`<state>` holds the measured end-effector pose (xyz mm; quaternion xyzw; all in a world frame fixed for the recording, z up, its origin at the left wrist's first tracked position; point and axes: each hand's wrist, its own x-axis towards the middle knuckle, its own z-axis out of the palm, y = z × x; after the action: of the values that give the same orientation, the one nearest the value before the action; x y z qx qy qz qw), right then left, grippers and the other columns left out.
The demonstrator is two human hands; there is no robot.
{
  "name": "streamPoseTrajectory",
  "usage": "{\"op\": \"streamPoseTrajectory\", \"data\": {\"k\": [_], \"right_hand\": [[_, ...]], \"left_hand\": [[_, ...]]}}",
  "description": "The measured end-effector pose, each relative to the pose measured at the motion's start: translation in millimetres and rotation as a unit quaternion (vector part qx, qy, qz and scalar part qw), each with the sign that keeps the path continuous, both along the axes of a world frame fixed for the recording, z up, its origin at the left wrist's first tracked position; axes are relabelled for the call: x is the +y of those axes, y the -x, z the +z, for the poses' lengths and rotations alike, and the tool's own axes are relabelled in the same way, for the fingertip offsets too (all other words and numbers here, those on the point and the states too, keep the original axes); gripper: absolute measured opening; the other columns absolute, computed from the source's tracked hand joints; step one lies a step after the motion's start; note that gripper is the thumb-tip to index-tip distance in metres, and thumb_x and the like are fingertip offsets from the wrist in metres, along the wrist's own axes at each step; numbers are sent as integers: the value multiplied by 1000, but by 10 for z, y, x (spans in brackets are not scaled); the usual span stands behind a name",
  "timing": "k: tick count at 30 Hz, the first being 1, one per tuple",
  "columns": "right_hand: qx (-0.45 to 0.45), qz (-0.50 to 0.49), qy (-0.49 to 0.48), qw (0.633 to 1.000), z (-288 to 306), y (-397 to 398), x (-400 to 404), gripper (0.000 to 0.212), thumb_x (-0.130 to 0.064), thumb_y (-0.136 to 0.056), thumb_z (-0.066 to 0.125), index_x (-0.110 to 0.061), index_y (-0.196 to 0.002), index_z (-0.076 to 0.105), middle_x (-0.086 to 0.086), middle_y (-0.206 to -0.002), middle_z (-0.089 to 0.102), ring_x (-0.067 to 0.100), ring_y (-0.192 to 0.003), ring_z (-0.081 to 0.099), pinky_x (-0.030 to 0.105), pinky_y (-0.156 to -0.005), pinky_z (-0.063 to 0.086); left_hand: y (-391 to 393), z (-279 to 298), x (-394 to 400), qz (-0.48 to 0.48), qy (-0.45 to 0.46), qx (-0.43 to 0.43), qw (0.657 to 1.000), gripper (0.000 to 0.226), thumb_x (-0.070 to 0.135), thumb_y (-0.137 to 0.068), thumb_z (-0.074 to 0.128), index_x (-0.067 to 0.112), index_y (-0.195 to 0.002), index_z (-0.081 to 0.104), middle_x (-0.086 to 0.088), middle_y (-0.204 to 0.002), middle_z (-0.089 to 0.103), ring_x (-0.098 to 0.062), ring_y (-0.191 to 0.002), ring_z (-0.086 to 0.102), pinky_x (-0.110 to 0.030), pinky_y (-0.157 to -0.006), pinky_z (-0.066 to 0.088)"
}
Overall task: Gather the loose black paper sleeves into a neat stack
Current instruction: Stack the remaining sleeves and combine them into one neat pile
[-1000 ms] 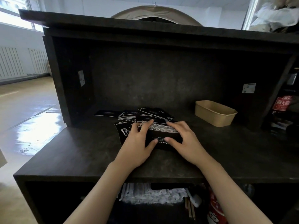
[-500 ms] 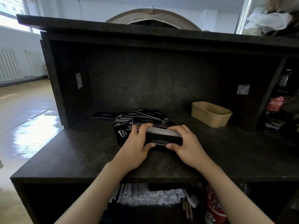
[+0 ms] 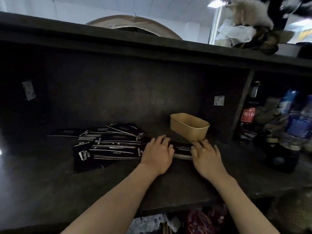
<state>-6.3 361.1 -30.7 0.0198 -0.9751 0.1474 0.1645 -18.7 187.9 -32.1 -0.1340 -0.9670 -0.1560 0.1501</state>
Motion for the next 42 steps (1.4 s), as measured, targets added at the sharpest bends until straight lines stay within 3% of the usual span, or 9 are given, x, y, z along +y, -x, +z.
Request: {"op": "streamPoseTrajectory", "data": {"k": [3,9,16,23,26,28,31,34,42], "right_hand": [[52,9,-17,998,-66,32,-17,41,-29,-101,31,-17,-137,48,5,-141,47,24,-127,46,44,-109,36],[92,16,-24,995,-144,59,-16,44,-30,-100,30,-17,-140,43,5,-131,53,21,-111,57,36,-88,51],[103,-53,-45,992,-48,-47,-57,53,-44,-100,26,-20,-145,35,5,-154,34,25,-144,27,50,-117,21],[259,63,-79,961,159,-403,-203,41,-30,-93,36,-13,-121,58,7,-136,54,21,-128,49,39,-105,35],[212,202,-106,950,225,-516,-606,32,-22,-93,48,-17,-123,58,1,-134,50,16,-119,52,31,-98,41],[132,271,-126,945,221,-475,-972,36,-25,-96,47,-17,-132,51,0,-140,43,16,-124,46,32,-103,38],[-2,283,-148,948,157,-245,-1429,57,-40,-100,40,-15,-150,27,3,-157,24,20,-143,26,38,-115,27],[-98,277,-142,945,54,-7,-1615,62,-47,-101,32,-17,-154,17,1,-163,10,17,-149,11,40,-121,17],[-44,305,-67,949,-100,-338,-1383,49,-38,-103,34,-31,-151,25,-15,-159,16,3,-147,12,29,-121,16]], "left_hand": [[120,-45,6,-15,17,4,1000,49,35,-103,24,18,-149,30,3,-161,18,-25,-150,5,-40,-122,5],[90,-84,-15,-15,5,-10,1000,52,40,-104,20,24,-153,16,8,-163,8,-22,-150,-3,-43,-122,3],[-83,-22,-79,23,-30,102,994,53,46,-102,13,34,-153,9,10,-162,2,-23,-149,-13,-41,-123,8],[-425,26,-687,97,-27,165,981,53,41,-101,13,29,-150,28,3,-159,26,-21,-150,8,-40,-122,15],[-532,-9,-1320,131,13,155,979,47,35,-101,34,27,-147,36,2,-151,41,-19,-147,22,-40,-120,17],[-596,-26,-1781,136,21,82,987,48,37,-100,37,29,-148,33,2,-152,40,-18,-147,24,-39,-120,17],[-696,-65,-2239,98,14,-61,993,50,46,-100,35,40,-148,25,6,-157,29,-15,-148,18,-40,-121,19],[-747,-114,-2337,72,35,-77,994,49,51,-99,33,44,-147,27,13,-158,23,-9,-148,16,-39,-121,18],[-949,-77,-2267,54,-1,-48,997,45,54,-96,40,46,-140,38,15,-150,39,-8,-141,34,-29,-114,29]]}}
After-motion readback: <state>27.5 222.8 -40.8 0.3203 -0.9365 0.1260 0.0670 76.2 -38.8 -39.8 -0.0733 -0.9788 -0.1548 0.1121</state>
